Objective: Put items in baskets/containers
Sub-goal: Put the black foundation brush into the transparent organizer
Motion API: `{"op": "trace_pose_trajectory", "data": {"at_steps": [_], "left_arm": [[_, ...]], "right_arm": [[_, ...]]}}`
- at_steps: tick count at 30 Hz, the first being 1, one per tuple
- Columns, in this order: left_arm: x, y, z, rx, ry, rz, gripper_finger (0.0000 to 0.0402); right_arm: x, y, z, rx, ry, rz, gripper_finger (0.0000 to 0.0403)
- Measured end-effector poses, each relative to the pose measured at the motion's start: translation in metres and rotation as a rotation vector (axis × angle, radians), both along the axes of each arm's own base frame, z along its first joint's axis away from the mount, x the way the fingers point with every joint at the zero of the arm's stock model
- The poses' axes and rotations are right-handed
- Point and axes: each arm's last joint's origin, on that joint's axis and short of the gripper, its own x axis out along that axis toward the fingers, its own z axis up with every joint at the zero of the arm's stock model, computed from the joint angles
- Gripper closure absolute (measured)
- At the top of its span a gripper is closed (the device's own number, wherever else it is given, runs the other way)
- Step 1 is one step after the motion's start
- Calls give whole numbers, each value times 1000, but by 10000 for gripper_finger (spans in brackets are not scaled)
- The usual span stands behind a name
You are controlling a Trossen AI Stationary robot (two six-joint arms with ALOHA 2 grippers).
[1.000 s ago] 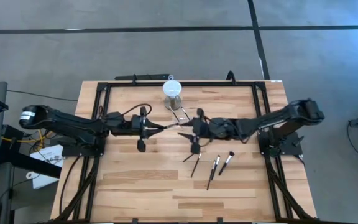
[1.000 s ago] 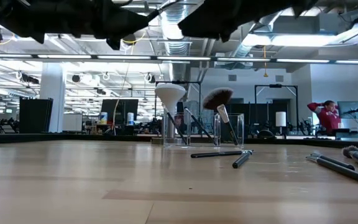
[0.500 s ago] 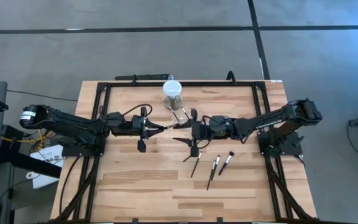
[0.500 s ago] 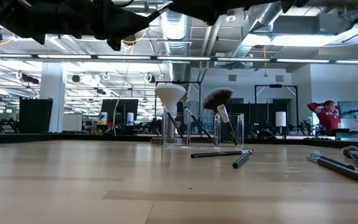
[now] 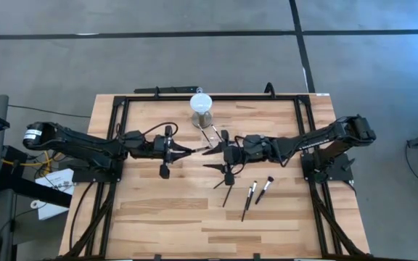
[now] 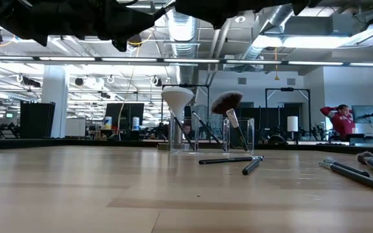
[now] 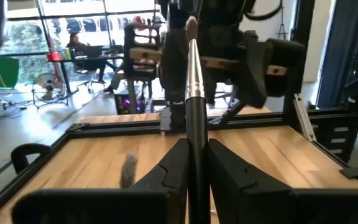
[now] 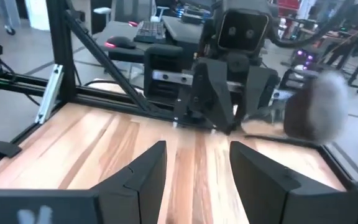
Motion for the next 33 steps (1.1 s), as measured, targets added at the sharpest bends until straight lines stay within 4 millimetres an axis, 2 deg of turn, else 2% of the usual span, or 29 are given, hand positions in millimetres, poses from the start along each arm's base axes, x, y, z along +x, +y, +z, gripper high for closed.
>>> {"op": "trace_pose_trajectory", "data": {"at_steps": [6, 9, 19, 25, 29, 33], "left_arm": [[0, -2, 0, 16, -6, -45, 362], [1, -2, -1, 17, 3, -44, 359], [3, -2, -4, 18, 16, -37, 360], [3, -2, -4, 18, 16, -37, 359], [3, -1, -4, 18, 16, -37, 359], [2, -2, -4, 18, 16, -38, 354]], "right_arm": [[1, -11, 1, 18, -13, -120, 235], [2, -13, 4, 25, -43, -127, 235], [1, -2, 6, 40, -66, -74, 235], [1, -2, 8, 36, -83, -67, 237], [1, -2, 9, 20, -89, -65, 267], [1, -2, 9, 19, -91, -65, 332]]}}
